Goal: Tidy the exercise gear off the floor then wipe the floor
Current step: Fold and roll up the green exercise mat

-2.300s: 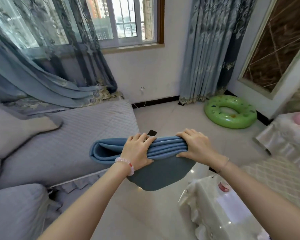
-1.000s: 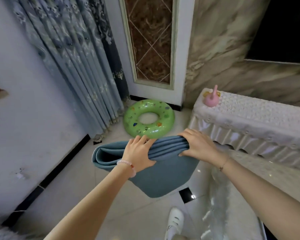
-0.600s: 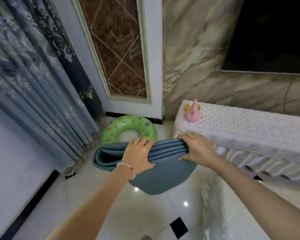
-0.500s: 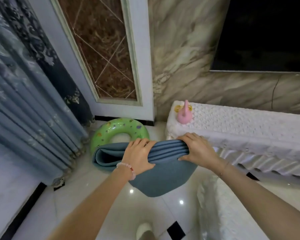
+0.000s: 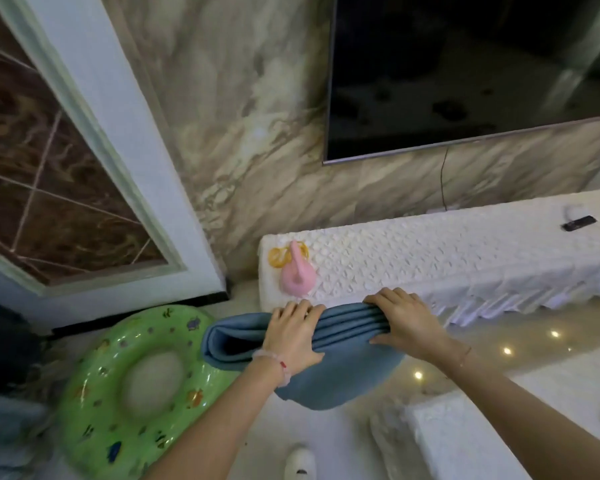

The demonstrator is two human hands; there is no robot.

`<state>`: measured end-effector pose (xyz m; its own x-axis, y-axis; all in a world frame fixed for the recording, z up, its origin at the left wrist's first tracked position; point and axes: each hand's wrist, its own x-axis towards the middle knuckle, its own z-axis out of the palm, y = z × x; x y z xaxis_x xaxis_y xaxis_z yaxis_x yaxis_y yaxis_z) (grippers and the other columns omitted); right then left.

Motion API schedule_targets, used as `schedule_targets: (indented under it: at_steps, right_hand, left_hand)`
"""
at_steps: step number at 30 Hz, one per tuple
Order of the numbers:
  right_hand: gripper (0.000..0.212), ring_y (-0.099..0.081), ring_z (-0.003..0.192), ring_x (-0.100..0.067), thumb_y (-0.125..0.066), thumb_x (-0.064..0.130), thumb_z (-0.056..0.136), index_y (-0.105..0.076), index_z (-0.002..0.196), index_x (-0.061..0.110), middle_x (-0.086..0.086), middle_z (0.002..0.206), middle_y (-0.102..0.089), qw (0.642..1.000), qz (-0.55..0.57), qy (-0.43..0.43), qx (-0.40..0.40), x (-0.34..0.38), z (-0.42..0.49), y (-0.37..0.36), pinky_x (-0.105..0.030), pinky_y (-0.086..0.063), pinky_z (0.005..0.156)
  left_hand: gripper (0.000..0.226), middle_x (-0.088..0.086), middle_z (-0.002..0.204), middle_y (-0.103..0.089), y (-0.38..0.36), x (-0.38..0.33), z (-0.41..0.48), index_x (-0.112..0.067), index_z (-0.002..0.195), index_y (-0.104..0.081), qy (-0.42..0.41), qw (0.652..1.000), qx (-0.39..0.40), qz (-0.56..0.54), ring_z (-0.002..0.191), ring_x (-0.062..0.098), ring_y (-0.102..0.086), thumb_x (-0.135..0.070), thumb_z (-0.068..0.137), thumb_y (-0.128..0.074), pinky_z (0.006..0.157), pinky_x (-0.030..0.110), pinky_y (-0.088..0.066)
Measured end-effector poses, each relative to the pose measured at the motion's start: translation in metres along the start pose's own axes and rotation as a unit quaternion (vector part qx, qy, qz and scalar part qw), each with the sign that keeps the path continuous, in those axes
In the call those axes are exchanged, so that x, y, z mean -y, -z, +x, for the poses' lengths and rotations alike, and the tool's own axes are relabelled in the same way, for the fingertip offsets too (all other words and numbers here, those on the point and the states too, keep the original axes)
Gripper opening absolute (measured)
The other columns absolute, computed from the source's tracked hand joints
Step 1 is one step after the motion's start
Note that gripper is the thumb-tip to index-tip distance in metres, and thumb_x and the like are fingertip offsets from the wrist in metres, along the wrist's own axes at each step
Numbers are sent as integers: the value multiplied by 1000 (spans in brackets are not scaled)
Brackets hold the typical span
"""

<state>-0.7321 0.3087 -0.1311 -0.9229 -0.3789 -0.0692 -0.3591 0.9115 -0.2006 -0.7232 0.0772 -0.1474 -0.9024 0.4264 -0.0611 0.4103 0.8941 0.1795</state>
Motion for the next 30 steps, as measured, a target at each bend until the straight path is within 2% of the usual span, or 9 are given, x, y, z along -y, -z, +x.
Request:
schedule_targets:
  at_steps: [2,5,11,13,16,18,23,27,30]
  right_hand:
    - [62,-50,111,-23,-72,40,73,-51,128,22,2,121,-55,1000,6,-21,-10,-16,15,3,-35,-36,90]
    - [60,-54,106,-25,-76,36,69,-55,123,20,-1,116,-58,998,5,-51,-32,-45,30,13,-37,-40,86]
    - [60,-57,100,-28,-80,33,66,-58,119,17,-4,110,-60,993,-21,-92,-74,-109,57,34,-40,-44,82]
    - [59,-56,101,-27,-79,33,68,-57,120,17,-4,112,-60,992,-26,-99,-78,-135,71,40,-41,-43,83]
    - [57,-56,99,-28,-79,33,68,-58,118,16,-5,111,-60,992,-30,-91,-85,-181,95,52,-41,-43,83]
    - [57,-57,96,-28,-80,32,66,-59,116,16,-4,107,-61,992,-37,-77,-92,-215,112,63,-40,-44,80]
    - [62,-60,87,-32,-86,32,56,-60,110,15,-5,98,-62,987,-67,-63,-136,-290,162,80,-42,-48,71]
    - [70,-59,81,-30,-87,30,48,-51,107,18,-4,94,-61,978,-83,-39,-186,-317,208,66,-41,-48,66]
    - [65,-57,77,-29,-86,27,49,-50,102,17,-5,90,-59,973,-80,-31,-213,-331,243,42,-40,-47,64]
  left_hand:
    - [71,2,123,-52,2,6,33,-20,132,-44,-25,999,-19,-4,112,28,-49,-39,68,-68,92,39,-39]
    - [68,4,105,-61,3,2,76,-17,119,-57,-67,997,-36,3,95,29,-58,-39,57,-75,79,38,-46]
    - [65,3,90,-60,12,-20,168,-15,103,-64,-104,993,-38,41,80,28,-59,-41,46,-81,66,37,-46]
    - [64,5,97,-59,14,-30,199,-15,109,-61,-105,993,-33,37,88,29,-58,-41,53,-79,72,38,-44]
    - [64,5,117,-50,15,-47,248,-16,128,-48,-103,994,-32,20,108,29,-46,-38,72,-68,86,39,-34]
    - [64,5,113,-53,19,-59,280,-16,125,-51,-93,994,-59,17,104,29,-49,-37,68,-71,84,40,-36]
    - [69,-1,85,-61,23,-72,368,-19,101,-65,-97,986,-120,65,73,23,-60,-41,39,-85,63,31,-46]
    - [72,-3,89,-60,11,-60,413,-21,106,-61,-82,983,-144,80,77,22,-59,-36,40,-84,65,31,-46]
    - [79,-1,93,-59,-4,-43,439,-20,111,-53,-74,977,-163,116,82,23,-56,-37,41,-86,72,35,-41]
